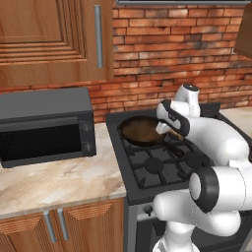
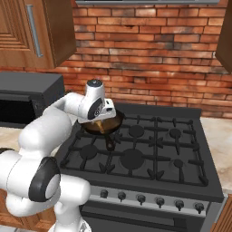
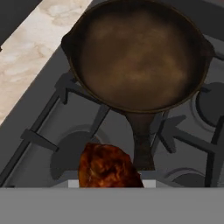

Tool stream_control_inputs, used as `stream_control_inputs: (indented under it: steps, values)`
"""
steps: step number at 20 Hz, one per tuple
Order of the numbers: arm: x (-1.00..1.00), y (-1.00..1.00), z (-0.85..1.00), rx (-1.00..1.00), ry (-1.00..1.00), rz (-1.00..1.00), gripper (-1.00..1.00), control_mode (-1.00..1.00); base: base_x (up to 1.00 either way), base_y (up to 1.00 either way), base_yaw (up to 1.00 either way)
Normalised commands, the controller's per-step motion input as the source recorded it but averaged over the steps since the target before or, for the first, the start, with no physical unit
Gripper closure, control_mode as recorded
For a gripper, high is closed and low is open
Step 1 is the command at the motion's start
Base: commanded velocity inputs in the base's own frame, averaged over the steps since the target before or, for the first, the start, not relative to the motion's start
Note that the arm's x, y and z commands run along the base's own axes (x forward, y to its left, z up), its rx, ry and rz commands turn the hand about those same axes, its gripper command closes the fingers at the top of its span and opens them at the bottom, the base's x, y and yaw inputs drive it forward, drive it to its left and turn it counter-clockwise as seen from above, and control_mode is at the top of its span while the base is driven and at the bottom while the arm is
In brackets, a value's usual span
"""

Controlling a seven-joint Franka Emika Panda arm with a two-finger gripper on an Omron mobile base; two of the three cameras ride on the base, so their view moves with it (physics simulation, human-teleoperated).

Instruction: Take the chicken drumsticks from the pan and place one on each plate on the dining counter.

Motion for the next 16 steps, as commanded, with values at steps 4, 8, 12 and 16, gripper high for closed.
stream_control_inputs:
  steps: [4, 8, 12, 16]
  values:
    - [-0.39, 0.03, 0.01, -0.08, 0.09, 0.0, 1.0, -1.0, 0.0, 0.0, 0.0]
    - [-0.04, 0.0, 0.0, 0.0, 0.0, 0.0, 1.0, -1.0, 0.0, 0.0, 0.0]
    - [0.0, 0.0, 0.0, 0.0, 0.0, 0.0, 1.0, -1.0, 0.0, 0.0, 0.0]
    - [-0.17, 0.0, -0.07, 0.0, 0.01, 0.0, 1.0, 1.0, -0.36, 0.0, 0.0]
